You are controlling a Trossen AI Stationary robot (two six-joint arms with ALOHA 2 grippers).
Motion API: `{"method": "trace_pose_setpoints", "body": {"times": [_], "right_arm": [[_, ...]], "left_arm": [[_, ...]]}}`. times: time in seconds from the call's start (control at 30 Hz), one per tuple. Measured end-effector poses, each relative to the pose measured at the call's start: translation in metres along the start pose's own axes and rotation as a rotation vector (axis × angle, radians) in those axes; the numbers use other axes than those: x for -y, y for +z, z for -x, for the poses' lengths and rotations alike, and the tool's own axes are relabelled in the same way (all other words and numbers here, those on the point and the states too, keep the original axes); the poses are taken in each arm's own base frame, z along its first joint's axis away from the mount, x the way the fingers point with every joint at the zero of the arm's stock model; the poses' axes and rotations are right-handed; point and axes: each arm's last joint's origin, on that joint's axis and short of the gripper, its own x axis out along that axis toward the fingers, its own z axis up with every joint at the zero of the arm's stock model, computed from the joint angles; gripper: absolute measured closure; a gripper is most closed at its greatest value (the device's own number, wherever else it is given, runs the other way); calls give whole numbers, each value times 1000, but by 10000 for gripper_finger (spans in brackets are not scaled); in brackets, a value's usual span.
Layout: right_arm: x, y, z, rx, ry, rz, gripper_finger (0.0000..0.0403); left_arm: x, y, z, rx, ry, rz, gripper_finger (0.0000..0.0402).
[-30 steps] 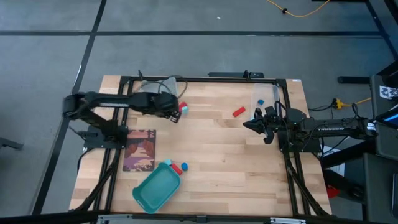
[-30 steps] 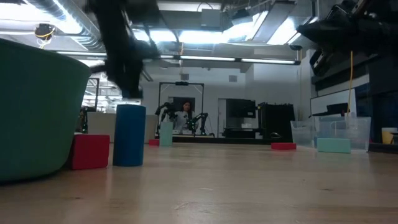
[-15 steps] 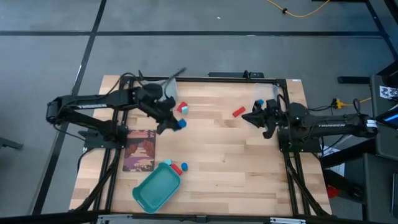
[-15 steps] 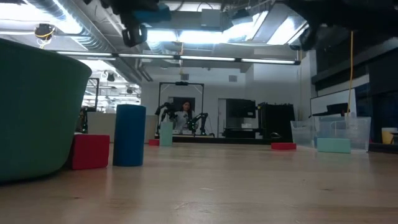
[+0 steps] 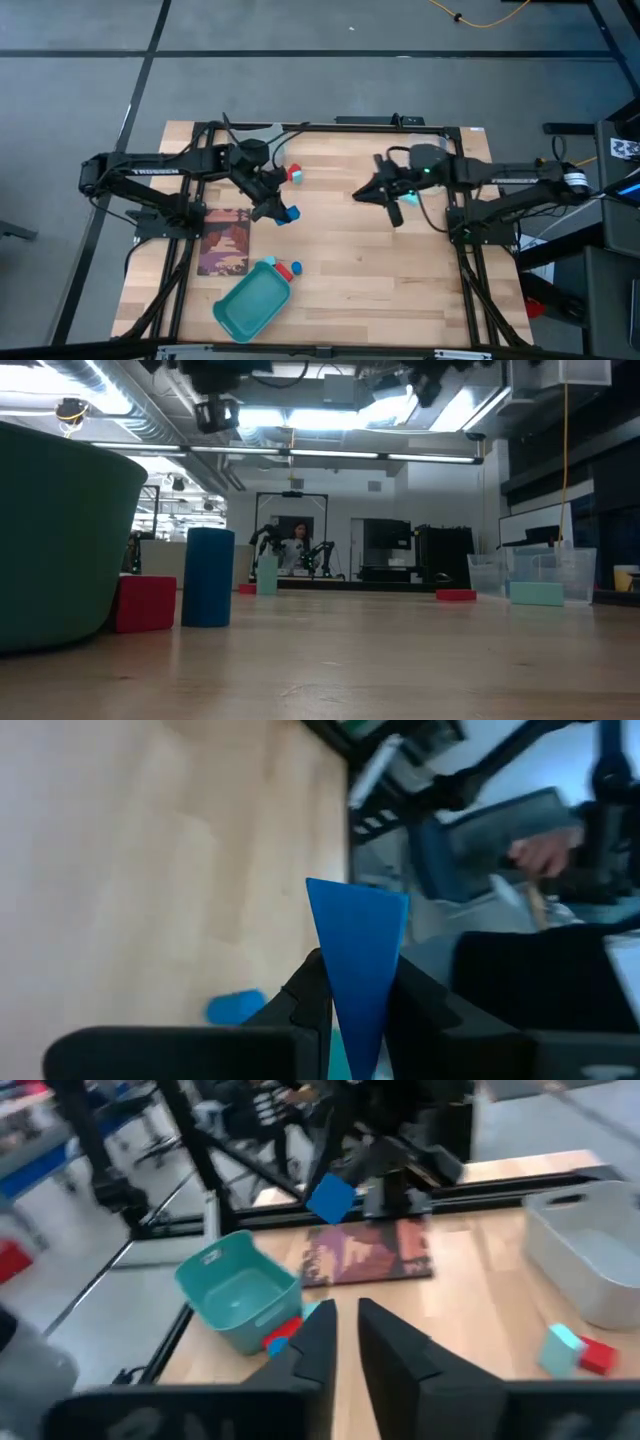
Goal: Sort & place blocks by color
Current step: Put the top blue block into the transparent bin
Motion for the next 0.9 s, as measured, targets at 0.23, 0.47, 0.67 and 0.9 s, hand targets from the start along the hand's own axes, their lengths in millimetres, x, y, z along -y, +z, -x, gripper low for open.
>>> {"method": "trace_pose_setpoints", "body": {"times": [0.23,0.47,0.67,0.9], "right_arm": [[4,23,-26,-47,54,135,265],[3,36,-45,-87,55,275,196],[0,40,-71,-153,36,396,153],[-2,40,-93,-179,40,530,137]], "left_arm": [[-8,20,-10,33,-165,-47,348],[-24,29,-11,61,-153,-92,348],[-28,29,-15,47,-151,-93,348],[-26,29,-17,51,-160,-119,348]]}}
